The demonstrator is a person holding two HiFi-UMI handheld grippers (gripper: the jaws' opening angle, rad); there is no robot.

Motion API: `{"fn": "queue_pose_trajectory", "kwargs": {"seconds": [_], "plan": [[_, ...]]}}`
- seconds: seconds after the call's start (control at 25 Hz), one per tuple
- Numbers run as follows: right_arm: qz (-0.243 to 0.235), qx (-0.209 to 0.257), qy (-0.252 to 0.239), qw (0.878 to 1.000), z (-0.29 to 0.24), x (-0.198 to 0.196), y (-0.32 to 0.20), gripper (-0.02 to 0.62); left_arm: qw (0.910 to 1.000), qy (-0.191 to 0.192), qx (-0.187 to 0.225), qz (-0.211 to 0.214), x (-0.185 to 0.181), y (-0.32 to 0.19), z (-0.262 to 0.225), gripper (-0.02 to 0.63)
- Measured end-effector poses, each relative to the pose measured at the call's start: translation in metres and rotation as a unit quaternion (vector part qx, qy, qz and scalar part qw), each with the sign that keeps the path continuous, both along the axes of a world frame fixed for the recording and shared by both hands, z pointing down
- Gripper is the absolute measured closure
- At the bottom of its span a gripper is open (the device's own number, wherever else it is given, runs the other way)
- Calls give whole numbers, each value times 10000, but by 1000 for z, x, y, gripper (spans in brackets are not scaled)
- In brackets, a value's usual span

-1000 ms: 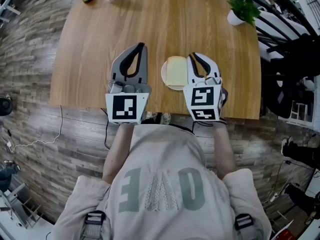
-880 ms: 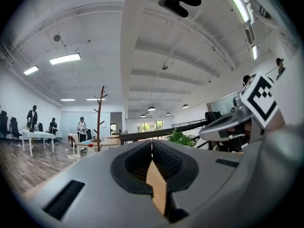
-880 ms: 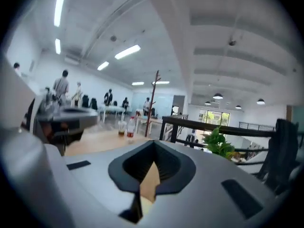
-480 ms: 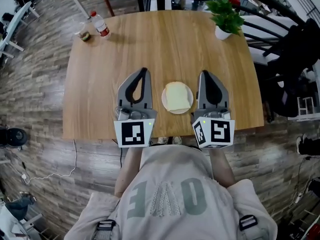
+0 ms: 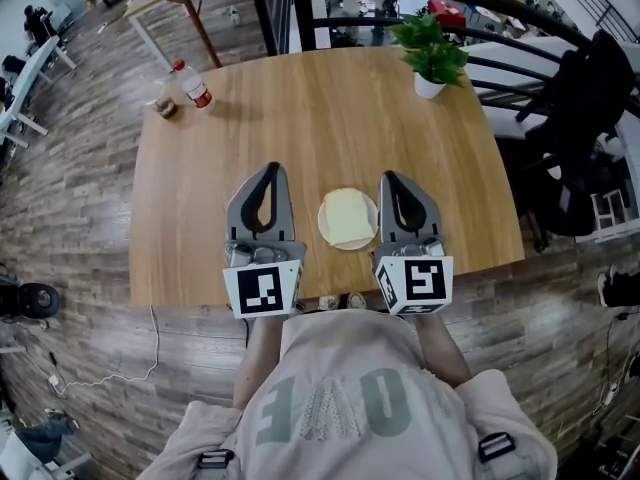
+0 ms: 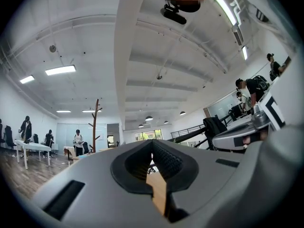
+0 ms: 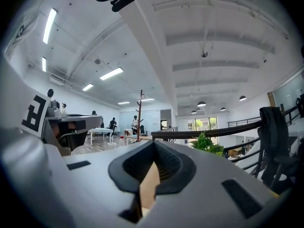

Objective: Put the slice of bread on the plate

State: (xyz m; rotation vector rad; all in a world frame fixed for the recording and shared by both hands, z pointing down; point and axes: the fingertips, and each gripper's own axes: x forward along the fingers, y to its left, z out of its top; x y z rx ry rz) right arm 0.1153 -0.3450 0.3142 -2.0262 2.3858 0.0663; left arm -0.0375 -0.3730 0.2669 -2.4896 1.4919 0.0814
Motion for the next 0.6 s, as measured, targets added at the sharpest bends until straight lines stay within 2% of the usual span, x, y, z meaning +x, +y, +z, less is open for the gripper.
{"fn": "queue_pose_trajectory", "kwargs": {"seconds": [0.6], "plan": [[308, -72, 500, 9982, 6, 17, 4, 580, 10000, -73, 35, 49, 12, 5, -2, 598]]}}
